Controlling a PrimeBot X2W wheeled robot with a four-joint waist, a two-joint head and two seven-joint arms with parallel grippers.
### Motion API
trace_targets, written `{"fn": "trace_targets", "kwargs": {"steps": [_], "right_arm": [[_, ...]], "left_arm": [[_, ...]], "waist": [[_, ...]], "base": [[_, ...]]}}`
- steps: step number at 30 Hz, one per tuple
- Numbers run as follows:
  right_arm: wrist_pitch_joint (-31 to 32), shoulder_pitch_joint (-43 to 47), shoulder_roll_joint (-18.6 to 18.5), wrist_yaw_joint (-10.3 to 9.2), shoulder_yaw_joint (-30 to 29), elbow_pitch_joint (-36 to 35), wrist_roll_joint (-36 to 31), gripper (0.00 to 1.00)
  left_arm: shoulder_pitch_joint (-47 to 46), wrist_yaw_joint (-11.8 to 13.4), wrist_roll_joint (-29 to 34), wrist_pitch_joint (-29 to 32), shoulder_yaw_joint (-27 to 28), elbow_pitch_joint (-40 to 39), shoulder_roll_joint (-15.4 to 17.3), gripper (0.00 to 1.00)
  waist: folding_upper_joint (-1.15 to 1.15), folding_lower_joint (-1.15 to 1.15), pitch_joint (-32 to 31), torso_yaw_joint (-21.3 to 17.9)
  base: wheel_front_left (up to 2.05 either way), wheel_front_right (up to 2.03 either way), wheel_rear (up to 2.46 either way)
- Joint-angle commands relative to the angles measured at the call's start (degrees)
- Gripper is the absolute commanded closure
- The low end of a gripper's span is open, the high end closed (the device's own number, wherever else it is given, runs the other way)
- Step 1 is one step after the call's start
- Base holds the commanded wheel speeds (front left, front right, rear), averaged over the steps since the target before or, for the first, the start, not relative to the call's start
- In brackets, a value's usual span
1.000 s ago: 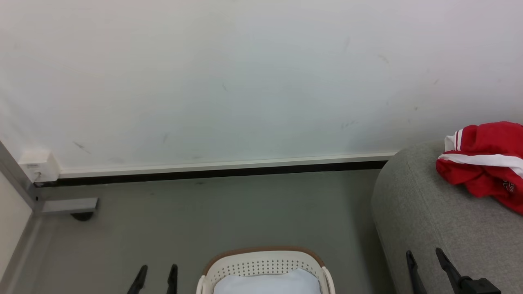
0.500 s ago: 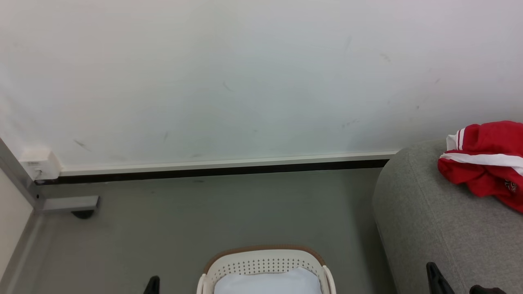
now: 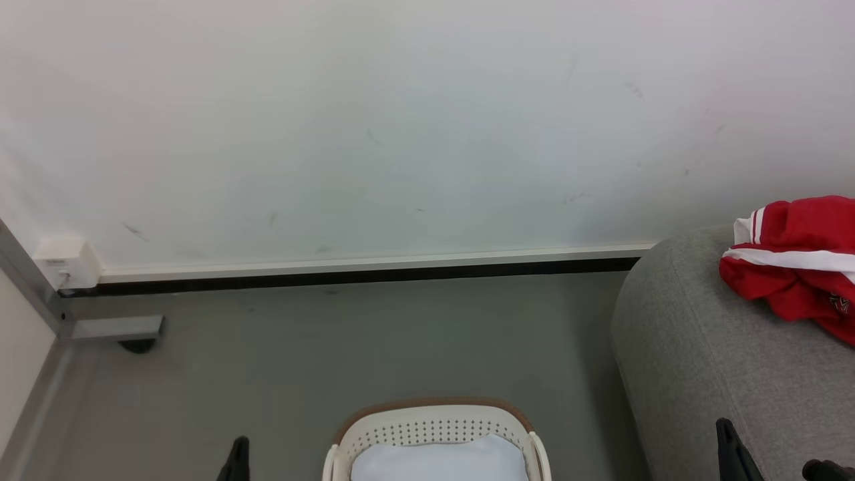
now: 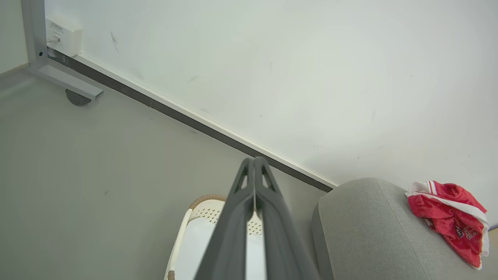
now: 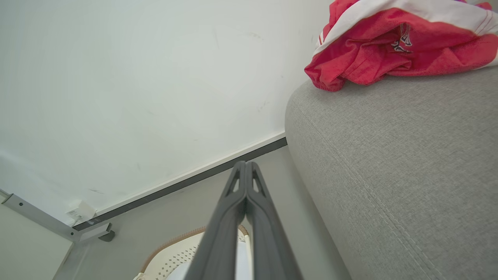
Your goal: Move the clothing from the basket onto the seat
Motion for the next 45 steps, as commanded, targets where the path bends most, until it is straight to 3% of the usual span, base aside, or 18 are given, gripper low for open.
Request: {"fn": "trace_targets", "kwargs": {"steps": [1,45], "right_arm": [[0.51,-1.89,-0.32,-0.03,-0.41,-1.34,2.45,1.00],[8.88,-3.84,-0.44,-0.07,-3.72,-5.75,34.45,1.00]], "left_arm": [[-1.74,-0.28,-2.57,0.51,0.56,-1.05,0.24,1.00],[-6.18,-0.66,-34.14,8.88,4.01,-1.73,0.33,1.00]], "waist": [[0.00,0.00,0.05,0.03],[0.00,0.00,1.55,0.89]], "base": [[0.00,0.00,0.00],[0.00,0.00,0.00]]}}
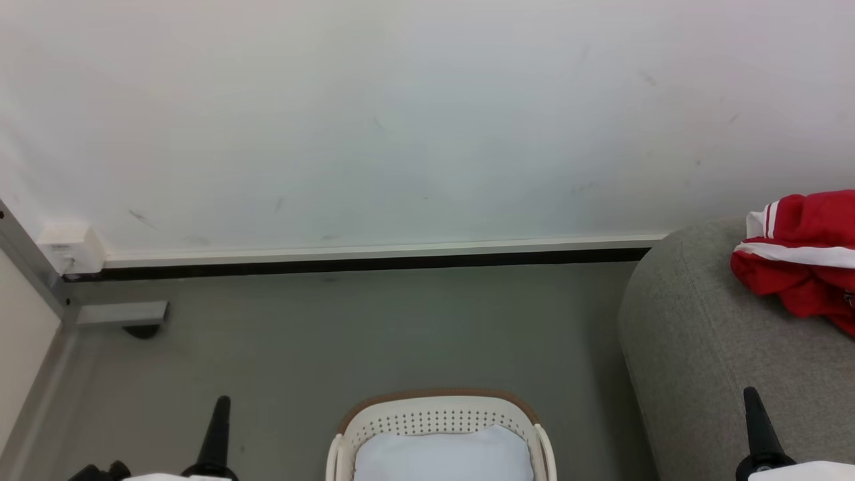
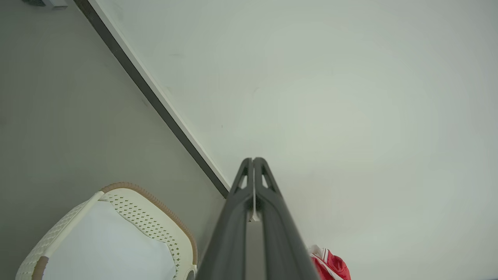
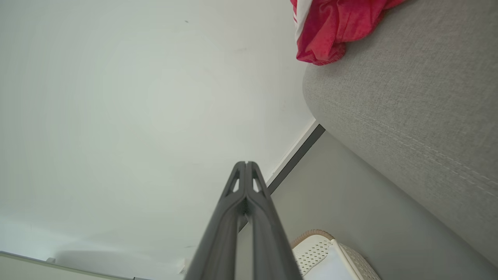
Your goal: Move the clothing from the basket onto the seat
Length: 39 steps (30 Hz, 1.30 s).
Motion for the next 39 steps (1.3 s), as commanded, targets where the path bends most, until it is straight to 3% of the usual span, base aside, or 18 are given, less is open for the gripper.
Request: {"fn": "trace_targets", "kwargs": {"steps": [1,39], "right_arm": [[0.49,-1.43,-0.41,-0.08,-0.32,-1.06,2.14,1.00],[5.30,-2.37,-0.47,-0.11,-2.23,-3.40,20.37,1.00]], "left_arm": [[-1.13,-0.24,-1.86,0.54,0.47,-0.55,0.32,1.00],[-3.63,-0.50,-20.08,5.35,2.48,-0.88,0.38,1.00]], "waist": [[0.00,-0.01,0.07,0.04],[0.00,-0.01,1.33,0.76]], "base": [[0.00,0.00,0.00],[0.00,0.00,0.00]]}}
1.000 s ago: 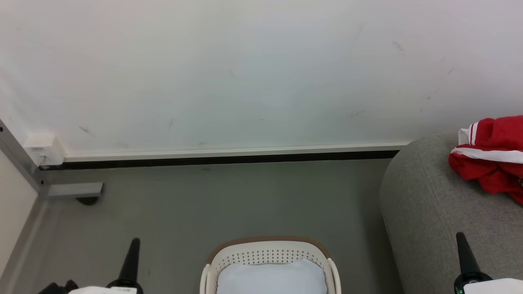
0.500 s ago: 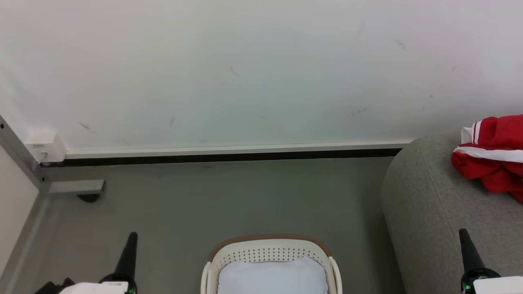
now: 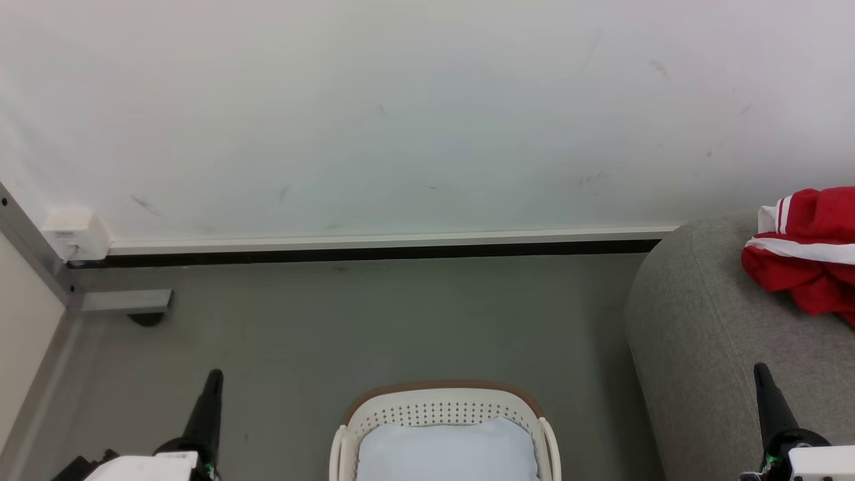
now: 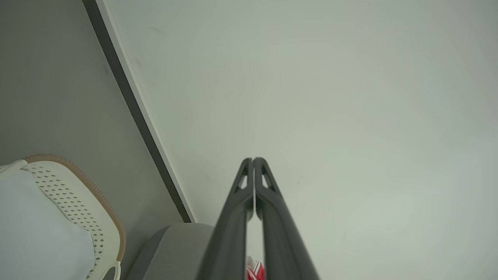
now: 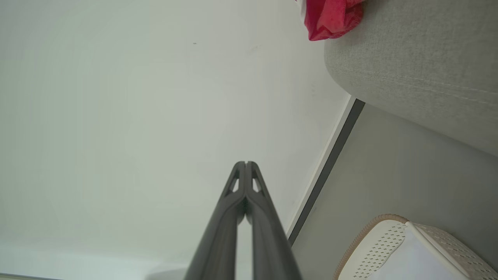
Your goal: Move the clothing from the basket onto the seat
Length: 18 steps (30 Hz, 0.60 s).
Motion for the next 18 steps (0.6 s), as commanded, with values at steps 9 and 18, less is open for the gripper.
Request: {"fn": "trace_targets", "kwargs": {"steps": [9,18], "right_arm": [[1.23,-0.90,-0.42,-0.11,-0.62,-0.95,4.58,1.00],[2.07,-1.18,-0.42,-0.12,-1.02,-1.41,8.03,1.00]], "left_arm": [[-1.20,-0.37,-4.83,1.26,0.79,-0.37,0.36,1.00],[-1.68,-0.44,-8.26,2.13,1.12,-0.42,0.37,1.00]], "waist": [[0.00,0.00,0.32,0.19],[0.00,0.00,0.63,0.36]], "base": [[0.00,0.00,0.00],[0.00,0.00,0.00]]}}
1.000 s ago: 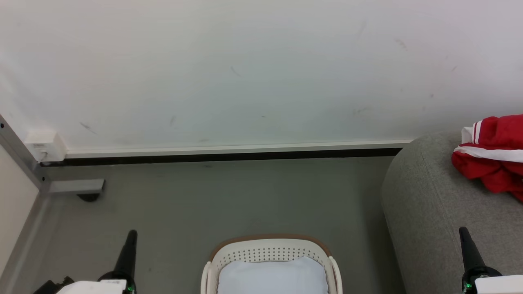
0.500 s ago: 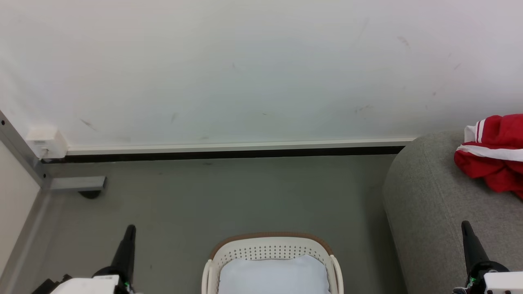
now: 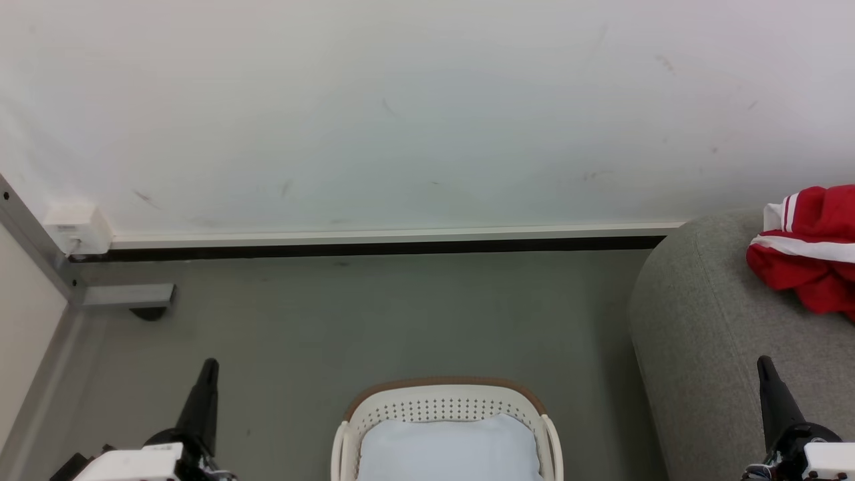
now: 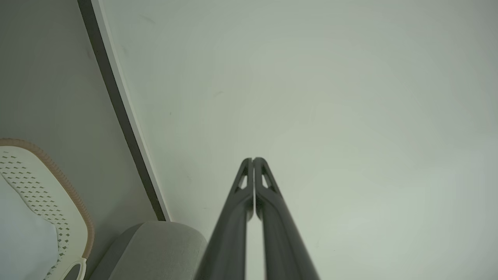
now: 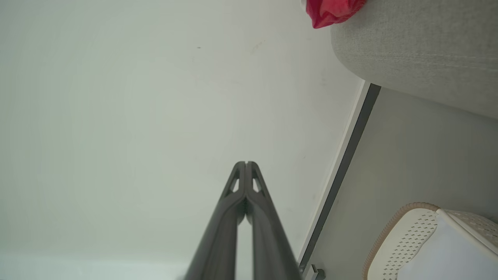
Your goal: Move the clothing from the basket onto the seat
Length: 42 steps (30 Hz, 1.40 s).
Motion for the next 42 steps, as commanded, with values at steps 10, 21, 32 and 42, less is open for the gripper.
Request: {"fn": "trace_targets", "kwargs": {"steps": [10,21,32,42], "right_arm": [[0.27,-0.75,-0.38,-0.12,-0.35,-0.48,0.86,1.00],[0.27,-0.74,-0.39,-0.12,-0.35,-0.47,0.86,1.00],[0.27,-0.74,-0.39,-0.12,-0.35,-0.47,0.86,1.00],[0.26,-0.74,-0.39,-0.12,-0.34,-0.47,0.86,1.00]], "left_arm": [[-0.62,-0.36,-1.35,0.28,0.23,-0.21,0.35,1.00],[-0.61,-0.37,-1.36,0.27,0.22,-0.21,0.35,1.00],[-0.60,-0.37,-1.36,0.27,0.22,-0.22,0.35,1.00],[-0.60,-0.37,-1.37,0.27,0.21,-0.22,0.35,1.00]], "waist": [[0.00,0.00,0.05,0.03],[0.00,0.00,0.05,0.03],[0.00,0.00,0.05,0.03],[0.00,0.00,0.05,0.03]], "base": [[0.00,0.00,0.00],[0.00,0.00,0.00],[0.00,0.00,0.00],[0.00,0.00,0.00]]}}
